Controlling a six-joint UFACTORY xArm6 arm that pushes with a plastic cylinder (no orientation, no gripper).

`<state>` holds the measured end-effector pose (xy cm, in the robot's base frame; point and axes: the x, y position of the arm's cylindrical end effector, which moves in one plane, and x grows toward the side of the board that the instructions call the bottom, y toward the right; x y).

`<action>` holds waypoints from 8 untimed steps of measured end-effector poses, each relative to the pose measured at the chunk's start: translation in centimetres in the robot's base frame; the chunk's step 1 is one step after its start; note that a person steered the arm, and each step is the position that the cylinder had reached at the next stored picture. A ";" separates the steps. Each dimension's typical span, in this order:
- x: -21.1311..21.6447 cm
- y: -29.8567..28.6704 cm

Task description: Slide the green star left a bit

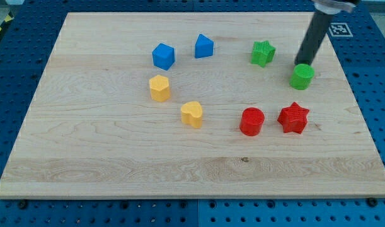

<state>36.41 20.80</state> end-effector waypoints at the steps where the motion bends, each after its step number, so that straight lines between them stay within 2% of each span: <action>1: -0.2 0.0; 2: -2.2 -0.7; 4: -2.2 -0.9; 8: -2.0 -5.9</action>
<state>34.38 14.95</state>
